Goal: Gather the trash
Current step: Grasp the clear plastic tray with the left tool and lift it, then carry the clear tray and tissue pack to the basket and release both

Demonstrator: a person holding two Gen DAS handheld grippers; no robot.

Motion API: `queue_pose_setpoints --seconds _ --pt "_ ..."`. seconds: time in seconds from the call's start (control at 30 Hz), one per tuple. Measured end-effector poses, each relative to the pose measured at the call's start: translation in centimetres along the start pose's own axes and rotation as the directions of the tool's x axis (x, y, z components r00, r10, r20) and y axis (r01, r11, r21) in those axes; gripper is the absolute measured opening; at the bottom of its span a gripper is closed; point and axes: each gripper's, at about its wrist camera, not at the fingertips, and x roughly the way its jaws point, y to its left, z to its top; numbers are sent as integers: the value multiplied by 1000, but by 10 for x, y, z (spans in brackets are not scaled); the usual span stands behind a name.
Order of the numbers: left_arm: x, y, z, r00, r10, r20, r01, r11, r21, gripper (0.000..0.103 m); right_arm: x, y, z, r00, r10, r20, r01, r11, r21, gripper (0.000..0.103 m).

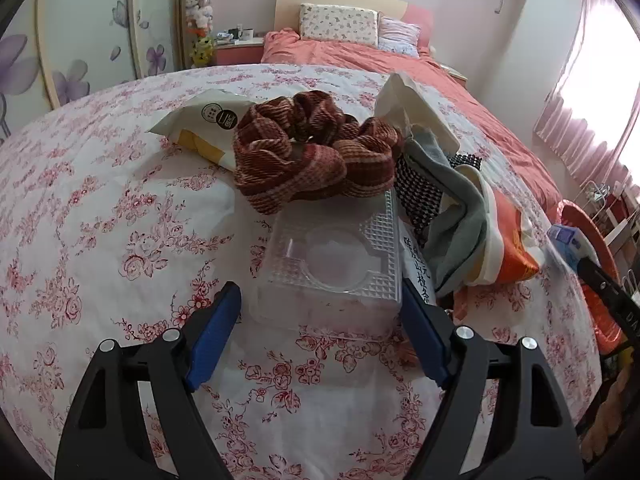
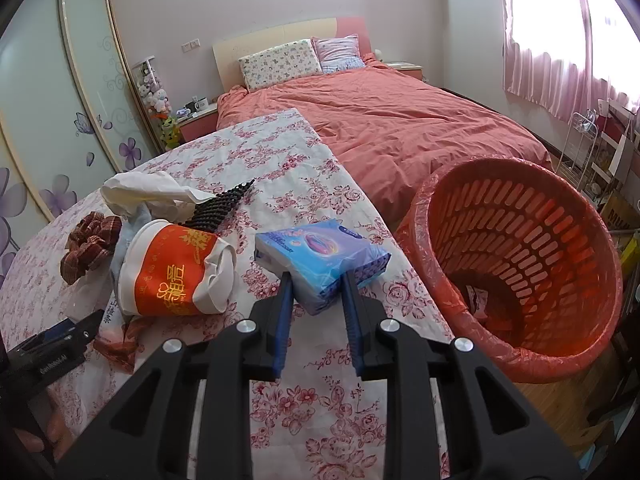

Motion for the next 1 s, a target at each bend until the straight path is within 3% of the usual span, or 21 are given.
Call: queue_pose_setpoints --seconds 0.03,0.17,0.7,1.0 --pt "-1 -1 0 1000 -8 5 8 1000 -1 72 -1 0 0 1000 -1 1 1 1000 1 24" --pt "-7 2 -2 999 -38 25 38 999 -12 69 -7 1 -2 1000 -3 10 3 1000 1 24" --pt "-71 11 -5 982 -88 166 93 995 -23 68 -46 8 -8 999 9 54 -8 1000 -8 24" --pt "-102 -4 -3 963 -135 232 137 991 7 68 -65 0 -10 997 6 81 -7 1000 9 24"
